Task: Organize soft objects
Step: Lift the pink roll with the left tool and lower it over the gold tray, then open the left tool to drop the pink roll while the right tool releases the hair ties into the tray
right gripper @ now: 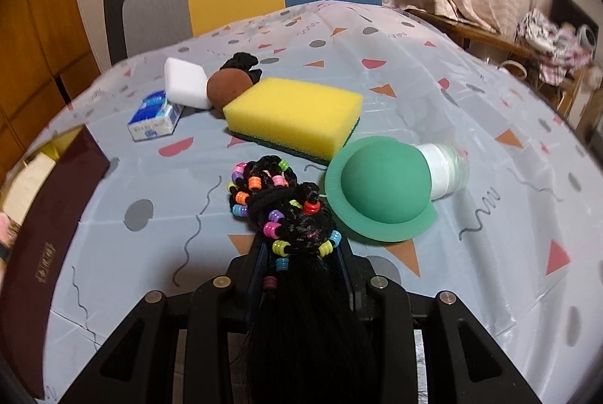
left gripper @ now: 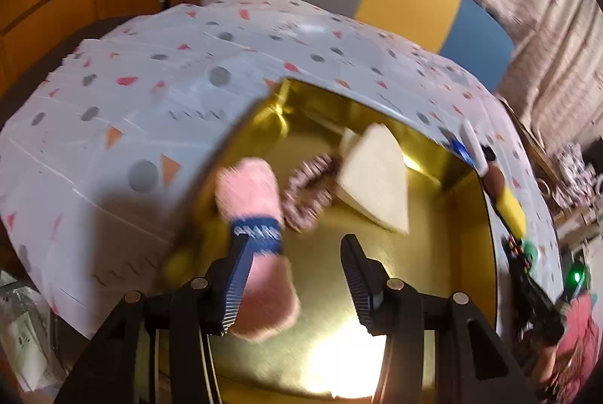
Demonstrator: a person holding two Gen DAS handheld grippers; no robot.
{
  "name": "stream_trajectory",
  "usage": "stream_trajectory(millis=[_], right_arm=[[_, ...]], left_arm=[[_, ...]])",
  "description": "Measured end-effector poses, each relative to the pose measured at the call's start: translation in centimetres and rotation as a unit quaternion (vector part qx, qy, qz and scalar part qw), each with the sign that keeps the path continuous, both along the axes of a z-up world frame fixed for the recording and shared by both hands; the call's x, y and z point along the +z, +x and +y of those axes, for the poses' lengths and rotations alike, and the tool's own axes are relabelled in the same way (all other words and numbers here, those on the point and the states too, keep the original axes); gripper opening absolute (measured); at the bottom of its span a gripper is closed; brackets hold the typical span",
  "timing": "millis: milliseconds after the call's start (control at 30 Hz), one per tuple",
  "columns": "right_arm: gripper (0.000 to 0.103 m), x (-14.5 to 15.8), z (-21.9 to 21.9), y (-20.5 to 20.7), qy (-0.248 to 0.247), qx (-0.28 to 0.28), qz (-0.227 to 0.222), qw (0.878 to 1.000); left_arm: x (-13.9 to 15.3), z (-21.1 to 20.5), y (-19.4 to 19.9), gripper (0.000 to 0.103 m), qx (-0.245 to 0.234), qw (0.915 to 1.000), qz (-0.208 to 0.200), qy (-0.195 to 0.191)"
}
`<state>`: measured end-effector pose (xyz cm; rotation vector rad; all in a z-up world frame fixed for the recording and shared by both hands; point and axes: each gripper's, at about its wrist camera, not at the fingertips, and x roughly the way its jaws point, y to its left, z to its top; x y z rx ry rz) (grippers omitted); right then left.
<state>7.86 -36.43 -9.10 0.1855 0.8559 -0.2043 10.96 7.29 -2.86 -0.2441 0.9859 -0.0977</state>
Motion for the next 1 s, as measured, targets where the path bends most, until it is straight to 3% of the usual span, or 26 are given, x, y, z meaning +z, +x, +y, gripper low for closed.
stream_trajectory(millis=[267, 400, 800, 1000], right_arm=[[0.032, 1.7, 1.4, -0.8, 0.086, -0.001, -0.016, 0.996], [0.032, 4.0, 4.0, -1.4, 0.087, 0.027, -0.038, 0.995], [0.032, 10.0, 13.7, 1.3, 0.136, 0.11, -0.065, 0.982], [0.032, 10.0, 19.2, 4.6, 0.144, 0.133, -0.042, 0.98]], left_arm=[[-0.6, -4.0, -2.1, 0.049, -0.066, 0.9978, -0.002, 0.001], [-0.7, -5.0, -2.6, 0.049, -0.082, 0.9966, 0.001, -0.003], [-1.2, -4.5, -2.7, 0.049, -0.067, 0.9976, 0.012, -0.01], [-1.3, -4.2, -2.7, 0.049, -0.068, 0.9974, 0.015, -0.019]])
